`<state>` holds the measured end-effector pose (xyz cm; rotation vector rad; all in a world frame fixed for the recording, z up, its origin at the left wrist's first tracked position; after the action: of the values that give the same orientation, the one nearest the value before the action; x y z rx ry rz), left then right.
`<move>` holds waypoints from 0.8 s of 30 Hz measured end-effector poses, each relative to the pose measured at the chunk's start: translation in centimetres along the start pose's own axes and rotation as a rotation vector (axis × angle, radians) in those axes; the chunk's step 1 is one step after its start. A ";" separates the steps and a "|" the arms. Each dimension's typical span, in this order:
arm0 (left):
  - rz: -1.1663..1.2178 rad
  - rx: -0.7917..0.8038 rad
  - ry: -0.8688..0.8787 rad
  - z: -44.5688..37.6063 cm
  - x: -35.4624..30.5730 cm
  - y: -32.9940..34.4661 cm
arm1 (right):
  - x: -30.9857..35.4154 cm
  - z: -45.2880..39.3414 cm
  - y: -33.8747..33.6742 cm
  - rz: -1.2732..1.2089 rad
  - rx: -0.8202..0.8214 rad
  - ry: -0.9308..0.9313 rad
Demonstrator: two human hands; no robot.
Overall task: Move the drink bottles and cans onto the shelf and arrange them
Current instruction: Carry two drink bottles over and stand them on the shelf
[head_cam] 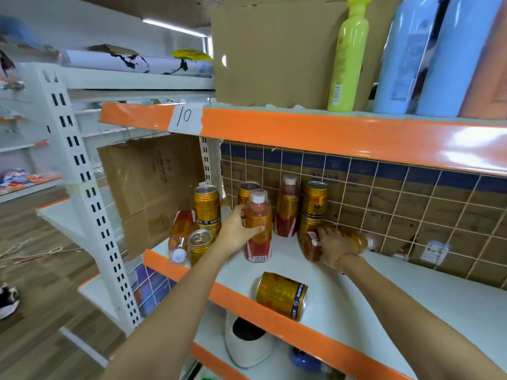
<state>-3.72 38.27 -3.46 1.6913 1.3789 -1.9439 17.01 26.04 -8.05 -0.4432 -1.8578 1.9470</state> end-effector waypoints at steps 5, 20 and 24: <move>0.006 -0.002 0.030 -0.4 -0.2 -0.1 | 1.5 -0.5 -1.8 -0.116 -0.085 -0.127; 0.002 0.059 0.018 -1.5 -0.6 -0.9 | 7.0 -8.0 -9.3 -0.077 -0.233 -0.195; 0.009 0.076 0.003 -1.5 -0.8 -0.7 | 7.2 -8.4 -9.3 -0.058 -0.228 -0.168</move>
<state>-2.96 39.38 -2.25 1.7309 1.3116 -2.0145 15.60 37.13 1.04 -0.2958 -2.1862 1.7893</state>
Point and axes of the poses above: each hand's wrist, its own z-axis away from the middle knuckle, its own y-axis out of the palm, x = y × z, the point moved 6 cm from there along -z, towards the middle knuckle, and after that the axes turned 8 degrees about x, right-handed, at the moved point
